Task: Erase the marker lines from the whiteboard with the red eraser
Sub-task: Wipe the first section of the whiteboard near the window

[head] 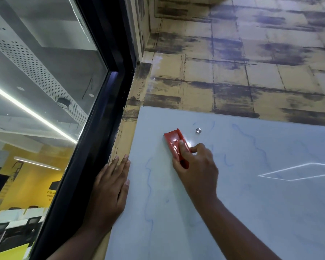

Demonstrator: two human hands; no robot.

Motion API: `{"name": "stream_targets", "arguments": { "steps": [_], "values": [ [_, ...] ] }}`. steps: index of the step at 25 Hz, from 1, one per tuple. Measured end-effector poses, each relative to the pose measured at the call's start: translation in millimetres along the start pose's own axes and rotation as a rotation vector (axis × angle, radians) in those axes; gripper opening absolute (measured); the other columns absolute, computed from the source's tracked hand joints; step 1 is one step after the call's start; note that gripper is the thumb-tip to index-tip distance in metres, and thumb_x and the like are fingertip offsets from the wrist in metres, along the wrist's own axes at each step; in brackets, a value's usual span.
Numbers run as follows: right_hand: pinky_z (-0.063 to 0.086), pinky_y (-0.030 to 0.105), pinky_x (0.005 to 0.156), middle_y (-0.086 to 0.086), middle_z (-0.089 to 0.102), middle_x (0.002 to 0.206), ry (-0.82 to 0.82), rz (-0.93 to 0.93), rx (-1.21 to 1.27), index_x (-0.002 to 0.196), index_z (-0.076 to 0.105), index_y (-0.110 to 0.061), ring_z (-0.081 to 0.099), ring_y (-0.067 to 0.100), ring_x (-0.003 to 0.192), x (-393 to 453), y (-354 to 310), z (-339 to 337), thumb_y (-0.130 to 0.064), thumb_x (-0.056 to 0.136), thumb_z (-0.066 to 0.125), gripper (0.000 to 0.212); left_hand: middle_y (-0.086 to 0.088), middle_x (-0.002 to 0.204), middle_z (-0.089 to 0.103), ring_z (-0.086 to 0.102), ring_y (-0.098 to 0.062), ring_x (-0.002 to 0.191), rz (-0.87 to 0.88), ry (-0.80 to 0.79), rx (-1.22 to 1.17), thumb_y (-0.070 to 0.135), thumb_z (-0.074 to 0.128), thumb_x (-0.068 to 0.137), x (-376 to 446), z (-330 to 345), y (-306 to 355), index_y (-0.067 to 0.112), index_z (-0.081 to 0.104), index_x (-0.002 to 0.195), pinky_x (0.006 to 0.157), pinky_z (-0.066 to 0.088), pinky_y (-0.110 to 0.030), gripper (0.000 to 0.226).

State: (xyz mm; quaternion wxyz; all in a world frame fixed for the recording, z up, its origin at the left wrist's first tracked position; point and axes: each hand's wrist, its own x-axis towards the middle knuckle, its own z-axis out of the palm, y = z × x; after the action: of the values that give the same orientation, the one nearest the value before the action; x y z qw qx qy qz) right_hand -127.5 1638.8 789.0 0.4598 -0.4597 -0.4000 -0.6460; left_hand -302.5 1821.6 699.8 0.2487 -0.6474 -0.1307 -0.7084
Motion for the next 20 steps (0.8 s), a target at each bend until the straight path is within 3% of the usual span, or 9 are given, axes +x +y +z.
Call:
{"name": "stream_targets", "arguments": {
  "steps": [5,10,13,20],
  "values": [
    [0.051,0.033,0.052,0.003,0.058,0.09,-0.092,-0.387,0.059,0.127,0.069,-0.022,0.057,0.022,0.074,-62.5,-25.9,-7.3,-0.038,0.084,0.069,0.045,0.008,0.175,0.027,0.02,-0.013,0.163,-0.011,-0.023,0.024,0.025,0.039,0.109,-10.9,-2.6,-1.7,0.018,0.032,0.167,0.134,0.007,-0.031,0.059],
    [0.048,0.03,0.049,0.001,0.059,0.089,-0.146,-0.503,0.02,0.128,0.068,-0.025,0.057,0.019,0.074,-68.9,-17.4,-17.3,-0.042,0.086,0.064,0.045,0.006,0.177,0.023,0.019,-0.016,0.164,-0.002,-0.034,0.016,0.023,0.04,0.109,-19.7,-4.0,-3.2,0.017,0.026,0.169,0.135,0.006,-0.034,0.062],
    [0.046,0.029,0.047,0.001,0.059,0.089,-0.123,-0.448,-0.008,0.124,0.071,-0.027,0.058,0.022,0.074,-50.3,-4.1,-20.5,-0.04,0.083,0.065,0.044,0.001,0.176,0.025,0.021,-0.02,0.164,0.01,-0.047,0.002,0.023,0.034,0.111,-21.8,-8.3,-1.3,0.013,0.028,0.168,0.134,0.011,-0.041,0.058],
    [0.035,0.022,0.054,-0.003,0.059,0.091,-0.061,-0.098,-0.038,0.129,0.07,-0.028,0.057,0.019,0.078,-32.0,28.2,-30.8,-0.034,0.078,0.08,0.053,-0.002,0.177,0.024,0.02,-0.021,0.164,0.015,-0.084,-0.019,0.023,0.029,0.112,-33.9,-16.3,5.9,0.01,0.028,0.168,0.133,0.015,-0.047,0.057]
  ]
}}
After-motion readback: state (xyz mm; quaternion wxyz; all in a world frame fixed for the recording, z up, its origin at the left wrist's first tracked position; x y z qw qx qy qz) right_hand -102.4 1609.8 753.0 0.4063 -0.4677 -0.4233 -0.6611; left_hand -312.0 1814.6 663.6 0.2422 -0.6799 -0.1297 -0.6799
